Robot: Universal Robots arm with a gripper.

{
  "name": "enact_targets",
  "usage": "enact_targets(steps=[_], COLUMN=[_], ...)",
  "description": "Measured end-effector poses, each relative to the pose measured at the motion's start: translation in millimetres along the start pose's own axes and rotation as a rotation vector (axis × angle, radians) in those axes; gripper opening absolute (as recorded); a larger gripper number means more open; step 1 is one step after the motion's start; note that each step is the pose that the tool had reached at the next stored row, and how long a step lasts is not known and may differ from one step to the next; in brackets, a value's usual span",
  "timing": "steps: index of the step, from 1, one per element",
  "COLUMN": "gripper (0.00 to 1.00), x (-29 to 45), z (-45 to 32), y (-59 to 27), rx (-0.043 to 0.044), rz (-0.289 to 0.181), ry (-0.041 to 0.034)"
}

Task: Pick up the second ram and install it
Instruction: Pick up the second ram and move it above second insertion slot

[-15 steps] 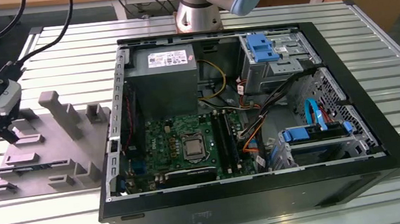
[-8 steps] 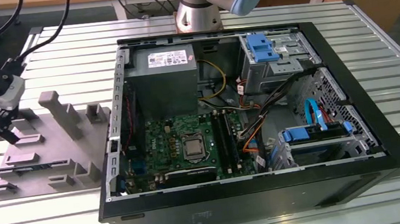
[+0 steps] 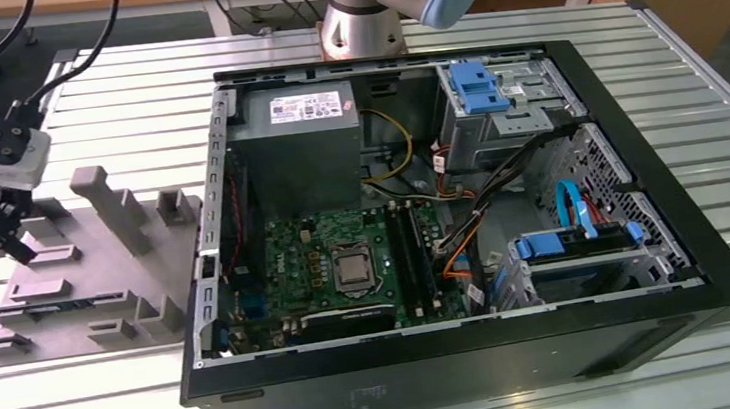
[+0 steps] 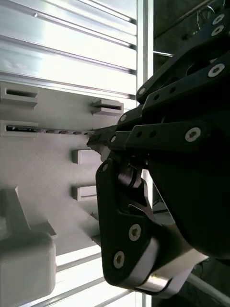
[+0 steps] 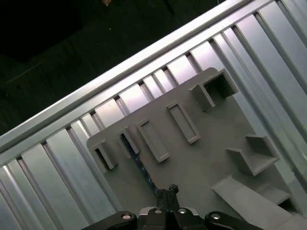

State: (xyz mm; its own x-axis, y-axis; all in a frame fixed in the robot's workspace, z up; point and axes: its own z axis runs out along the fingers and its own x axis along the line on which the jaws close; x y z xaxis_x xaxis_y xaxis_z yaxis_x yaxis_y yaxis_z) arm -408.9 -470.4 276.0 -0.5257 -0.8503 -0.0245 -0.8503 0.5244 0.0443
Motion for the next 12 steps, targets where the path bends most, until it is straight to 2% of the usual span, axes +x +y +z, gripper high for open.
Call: enact_targets(steps=[12], gripper=[0.11], x=[0.1], z=[3.5], y=[-0.2], rx=[-0.0054], rz=[-0.218], ry=[0.0097])
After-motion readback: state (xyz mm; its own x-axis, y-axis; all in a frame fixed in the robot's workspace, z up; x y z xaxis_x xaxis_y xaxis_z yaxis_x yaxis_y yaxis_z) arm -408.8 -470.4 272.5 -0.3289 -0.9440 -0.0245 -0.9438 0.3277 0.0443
